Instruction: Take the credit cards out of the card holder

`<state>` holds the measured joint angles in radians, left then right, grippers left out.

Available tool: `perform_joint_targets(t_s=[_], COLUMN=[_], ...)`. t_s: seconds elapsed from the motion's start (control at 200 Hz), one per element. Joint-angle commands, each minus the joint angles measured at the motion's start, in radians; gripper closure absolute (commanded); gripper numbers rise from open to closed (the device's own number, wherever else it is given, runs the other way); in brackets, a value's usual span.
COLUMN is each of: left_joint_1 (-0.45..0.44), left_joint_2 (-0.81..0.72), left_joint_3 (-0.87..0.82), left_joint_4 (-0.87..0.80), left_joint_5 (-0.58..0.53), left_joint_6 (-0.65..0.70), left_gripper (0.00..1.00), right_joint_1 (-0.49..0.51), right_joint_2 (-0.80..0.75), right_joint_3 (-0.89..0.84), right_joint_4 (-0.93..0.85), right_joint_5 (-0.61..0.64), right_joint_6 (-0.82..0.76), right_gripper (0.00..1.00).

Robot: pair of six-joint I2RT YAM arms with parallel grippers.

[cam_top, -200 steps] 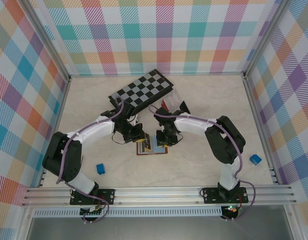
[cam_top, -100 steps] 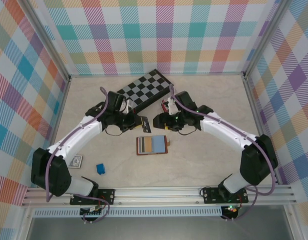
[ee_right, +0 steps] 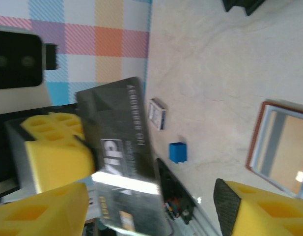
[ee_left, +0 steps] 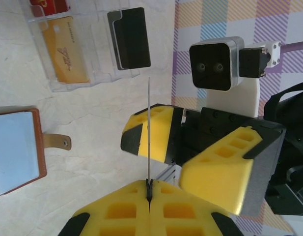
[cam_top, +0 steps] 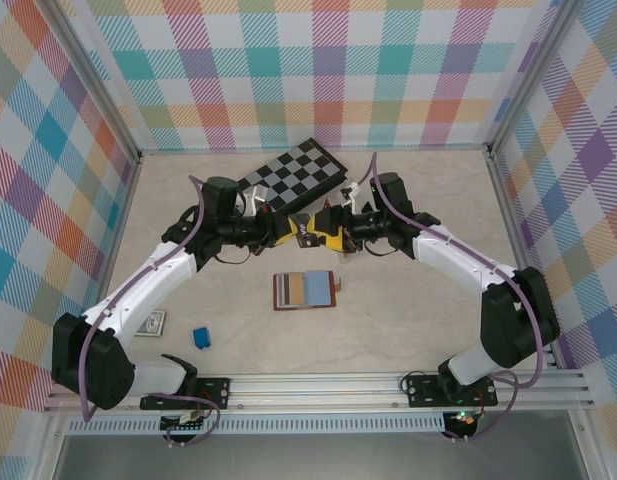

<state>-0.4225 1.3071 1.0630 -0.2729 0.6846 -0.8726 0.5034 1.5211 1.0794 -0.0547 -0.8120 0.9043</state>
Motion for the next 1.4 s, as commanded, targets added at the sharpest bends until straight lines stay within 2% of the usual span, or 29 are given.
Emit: perform_joint_targets(t_s=[0.0, 0.09, 0.335, 0.385, 0.425, 0.46, 0.49, 0.525, 0.565, 0.695, 0.775, 0.895, 1.0, 1.12, 1.395], left_joint_1=[0.021, 0.022, 0.030, 0.030, 0.030, 0.030, 0.030, 0.030, 0.030, 0.031, 0.031, 0.033, 0.036, 0.038, 0.041], left_joint_2=[-0.024, -0.026, -0.032, -0.032, -0.035, -0.037, -0.039, -0.038, -0.036, -0.030, -0.027, -0.025, -0.028, -0.036, -0.030], left_joint_3=[-0.025, -0.028, -0.026, -0.018, -0.002, 0.012, 0.021, 0.032, 0.044, 0.070, 0.075, 0.077, 0.075, 0.063, 0.054], left_joint_4=[0.093, 0.092, 0.046, 0.016, -0.051, -0.101, -0.137, -0.180, -0.231, -0.397, -0.490, -0.565, -0.590, -0.585, -0.586], left_joint_5=[0.039, 0.035, 0.017, 0.005, -0.018, -0.044, -0.064, -0.090, -0.125, -0.293, -0.411, -0.518, -0.571, -0.594, -0.581], left_joint_6=[-0.054, -0.055, -0.046, -0.033, -0.009, 0.017, 0.037, 0.060, 0.087, 0.161, 0.199, 0.231, 0.247, 0.260, 0.233], left_gripper=[1.00, 1.00, 1.00, 1.00, 1.00, 1.00, 1.00, 0.96, 0.86, 0.43, 0.30, 0.19, 0.10, 0.00, 0.00], right_joint_1=[-0.002, -0.003, -0.004, -0.005, -0.005, -0.005, -0.004, -0.004, -0.005, -0.006, -0.006, -0.006, -0.019, -0.038, -0.046], right_joint_2=[-0.016, -0.020, -0.031, -0.035, -0.039, -0.043, -0.046, -0.047, -0.045, -0.036, -0.040, -0.039, -0.013, 0.030, 0.142], right_joint_3=[-0.005, -0.004, -0.012, -0.006, 0.001, 0.016, 0.037, 0.066, 0.105, 0.194, 0.235, 0.292, 0.327, 0.355, 0.433], right_joint_4=[0.125, 0.128, 0.083, 0.054, 0.023, -0.032, -0.099, -0.188, -0.290, -0.523, -0.623, -0.727, -0.759, -0.749, -0.715], right_joint_5=[-0.089, -0.090, -0.063, -0.049, -0.029, -0.002, 0.036, 0.086, 0.150, 0.352, 0.517, 0.787, 0.929, 0.965, 1.000], right_joint_6=[0.099, 0.108, 0.085, 0.065, 0.043, 0.011, -0.026, -0.068, -0.128, -0.297, -0.412, -0.588, -0.702, -0.785, -0.837], right_gripper=[0.36, 0.47, 0.67, 0.76, 0.87, 0.96, 1.00, 1.00, 1.00, 1.00, 1.00, 1.00, 1.00, 1.00, 1.00])
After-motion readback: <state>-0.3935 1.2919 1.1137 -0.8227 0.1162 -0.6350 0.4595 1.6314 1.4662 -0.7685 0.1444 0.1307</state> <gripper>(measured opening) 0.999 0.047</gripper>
